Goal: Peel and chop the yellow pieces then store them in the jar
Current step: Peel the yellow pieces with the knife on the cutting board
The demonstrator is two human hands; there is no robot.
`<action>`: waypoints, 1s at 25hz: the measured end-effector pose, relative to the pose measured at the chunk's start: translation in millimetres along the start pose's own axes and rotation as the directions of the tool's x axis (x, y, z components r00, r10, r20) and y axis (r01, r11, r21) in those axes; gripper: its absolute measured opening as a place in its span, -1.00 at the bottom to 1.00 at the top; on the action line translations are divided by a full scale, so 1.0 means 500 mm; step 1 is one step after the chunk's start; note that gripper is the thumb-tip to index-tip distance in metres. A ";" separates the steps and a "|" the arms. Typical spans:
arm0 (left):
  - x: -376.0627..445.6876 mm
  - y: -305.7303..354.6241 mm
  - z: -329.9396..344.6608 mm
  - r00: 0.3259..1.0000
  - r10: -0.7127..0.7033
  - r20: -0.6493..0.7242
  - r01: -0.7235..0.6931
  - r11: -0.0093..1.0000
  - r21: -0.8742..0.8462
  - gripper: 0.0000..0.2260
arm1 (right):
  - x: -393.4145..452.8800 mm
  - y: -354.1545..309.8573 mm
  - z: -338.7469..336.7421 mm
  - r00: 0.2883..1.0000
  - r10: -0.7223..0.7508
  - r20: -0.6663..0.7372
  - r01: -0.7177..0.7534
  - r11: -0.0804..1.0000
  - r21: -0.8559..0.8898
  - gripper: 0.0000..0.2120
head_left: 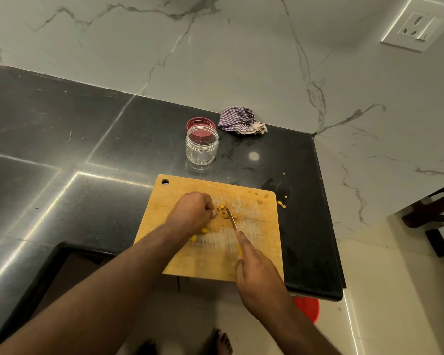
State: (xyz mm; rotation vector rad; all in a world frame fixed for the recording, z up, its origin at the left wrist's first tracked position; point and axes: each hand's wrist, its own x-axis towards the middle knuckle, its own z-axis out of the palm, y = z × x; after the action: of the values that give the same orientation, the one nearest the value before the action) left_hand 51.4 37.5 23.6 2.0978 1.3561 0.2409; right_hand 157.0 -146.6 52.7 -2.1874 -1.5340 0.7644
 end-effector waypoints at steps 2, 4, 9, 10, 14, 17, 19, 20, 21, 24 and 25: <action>-0.002 0.001 0.001 1.000 0.023 -0.003 -0.023 1.000 0.017 -0.89 | 0.011 -0.009 0.004 1.000 -0.027 0.001 0.027 0.999 -0.016 -0.46; -0.004 0.002 0.001 1.000 0.023 -0.005 -0.023 0.999 0.022 -0.88 | 0.023 -0.018 0.012 0.999 -0.041 0.017 0.041 0.998 -0.043 -0.45; -0.004 0.001 -0.001 1.000 0.027 0.000 -0.027 0.999 0.023 -0.89 | 0.039 -0.023 0.018 0.998 -0.042 0.037 0.045 0.996 -0.075 -0.46; -0.003 0.000 -0.001 1.000 0.028 0.004 -0.028 0.999 0.018 -0.91 | 0.041 -0.019 0.014 0.999 -0.038 0.037 0.040 0.996 -0.079 -0.46; -0.004 -0.002 -0.005 0.999 0.040 0.016 -0.040 0.999 0.014 -0.95 | 0.045 0.007 -0.008 1.000 -0.007 0.021 0.008 0.999 -0.032 -0.47; -0.003 -0.002 -0.009 0.998 0.063 0.028 -0.064 0.997 0.036 -0.93 | 0.041 0.014 -0.015 0.999 -0.020 0.032 0.019 0.999 0.039 -0.48; -0.001 -0.003 -0.011 0.998 0.048 0.039 -0.048 0.999 0.016 -0.92 | 0.038 0.015 -0.011 0.999 -0.025 0.026 0.023 0.998 0.062 -0.48; -0.001 -0.004 -0.011 0.998 0.040 0.042 -0.041 0.999 0.011 -0.90 | 0.037 0.016 -0.008 0.999 -0.025 0.022 0.023 0.997 0.070 -0.48; 0.000 -0.005 -0.011 0.998 0.036 0.046 -0.037 0.999 0.013 -0.89 | 0.036 0.017 -0.005 1.000 -0.023 0.020 0.021 0.997 0.079 -0.48; 0.003 -0.010 -0.010 0.998 0.027 0.063 -0.028 1.000 0.007 -0.85 | 0.036 0.024 -0.002 1.000 -0.010 0.020 0.008 0.995 0.100 -0.49; 0.003 -0.011 -0.011 0.997 0.024 0.067 -0.024 1.000 0.002 -0.84 | 0.036 0.027 -0.003 1.000 -0.010 0.019 0.008 0.995 0.102 -0.49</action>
State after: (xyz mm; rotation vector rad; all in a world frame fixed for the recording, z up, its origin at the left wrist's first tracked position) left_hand 45.5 42.4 24.5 2.1068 1.2934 0.1778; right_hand 172.9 -134.3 41.9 -2.1036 -1.4801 0.8443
